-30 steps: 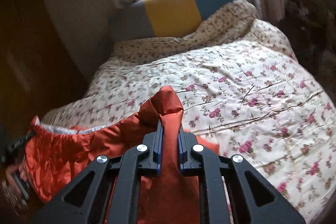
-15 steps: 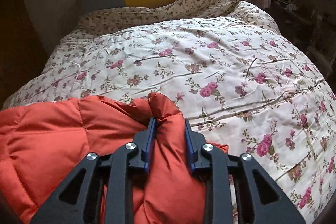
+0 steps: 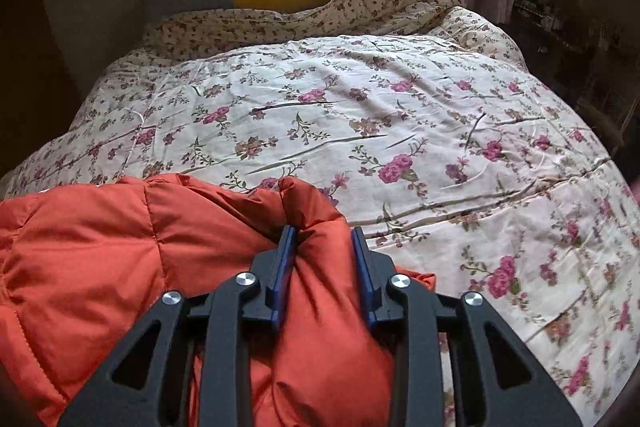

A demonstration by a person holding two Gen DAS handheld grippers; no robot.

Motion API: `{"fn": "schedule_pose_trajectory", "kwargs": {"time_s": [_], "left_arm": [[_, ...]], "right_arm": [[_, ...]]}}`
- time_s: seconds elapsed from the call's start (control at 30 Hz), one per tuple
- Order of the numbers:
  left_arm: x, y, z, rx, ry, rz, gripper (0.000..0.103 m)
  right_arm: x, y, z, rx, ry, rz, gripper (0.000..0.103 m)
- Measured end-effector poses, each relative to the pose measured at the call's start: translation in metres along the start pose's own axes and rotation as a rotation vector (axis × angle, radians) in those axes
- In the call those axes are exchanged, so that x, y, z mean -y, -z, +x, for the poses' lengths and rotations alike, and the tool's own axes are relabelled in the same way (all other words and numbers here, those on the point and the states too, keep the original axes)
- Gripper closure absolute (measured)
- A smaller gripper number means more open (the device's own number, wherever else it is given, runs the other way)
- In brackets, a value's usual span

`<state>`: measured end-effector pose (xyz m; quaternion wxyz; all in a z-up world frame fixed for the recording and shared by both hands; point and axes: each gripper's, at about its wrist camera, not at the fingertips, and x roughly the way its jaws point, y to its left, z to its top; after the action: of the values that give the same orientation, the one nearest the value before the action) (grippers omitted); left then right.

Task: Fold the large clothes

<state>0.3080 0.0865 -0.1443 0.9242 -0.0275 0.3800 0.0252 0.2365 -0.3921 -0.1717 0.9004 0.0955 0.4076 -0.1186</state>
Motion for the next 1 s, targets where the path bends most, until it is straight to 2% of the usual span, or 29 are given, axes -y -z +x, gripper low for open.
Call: {"fn": "schedule_pose_trajectory", "kwargs": {"time_s": [0.03, 0.1, 0.2, 0.23, 0.27, 0.33, 0.4, 0.47, 0.6, 0.67, 0.8, 1.0], "left_arm": [[0.001, -0.002, -0.012, 0.001, -0.012, -0.005, 0.039], [0.003, -0.006, -0.036, 0.053, -0.001, -0.040, 0.033], [0.014, -0.011, -0.074, 0.145, 0.042, -0.070, 0.031], [0.020, -0.012, -0.083, 0.167, 0.043, -0.073, 0.025], [0.029, -0.014, -0.093, 0.187, 0.055, -0.068, 0.023], [0.052, -0.015, -0.106, 0.213, 0.093, -0.035, 0.023], [0.079, -0.014, -0.110, 0.222, 0.115, 0.035, 0.023], [0.113, -0.010, -0.102, 0.204, 0.111, 0.127, 0.023], [0.145, -0.001, -0.070, 0.141, 0.081, 0.195, 0.023], [0.150, 0.006, -0.046, 0.076, 0.059, 0.211, 0.023], [0.145, 0.016, -0.031, 0.083, 0.093, 0.181, 0.022], [0.154, 0.026, -0.015, 0.081, 0.072, 0.223, 0.020]], "right_arm": [[0.000, -0.001, -0.005, 0.008, 0.004, -0.002, 0.057], [0.000, -0.002, -0.023, 0.041, -0.001, 0.002, 0.054], [-0.007, -0.003, -0.051, 0.079, -0.018, 0.036, 0.054], [-0.012, -0.004, -0.062, 0.102, -0.036, 0.048, 0.054], [-0.018, -0.005, -0.070, 0.118, -0.055, 0.051, 0.054], [-0.041, -0.008, -0.086, 0.156, -0.126, 0.032, 0.054], [-0.066, -0.010, -0.089, 0.155, -0.169, -0.023, 0.056], [-0.096, -0.011, -0.084, 0.145, -0.199, -0.089, 0.058], [-0.135, -0.006, -0.057, 0.094, -0.185, -0.179, 0.062], [-0.140, 0.001, -0.043, 0.080, -0.171, -0.188, 0.062], [-0.146, 0.010, -0.026, 0.084, -0.156, -0.190, 0.062], [-0.147, 0.017, -0.010, 0.087, -0.152, -0.191, 0.062]]}}
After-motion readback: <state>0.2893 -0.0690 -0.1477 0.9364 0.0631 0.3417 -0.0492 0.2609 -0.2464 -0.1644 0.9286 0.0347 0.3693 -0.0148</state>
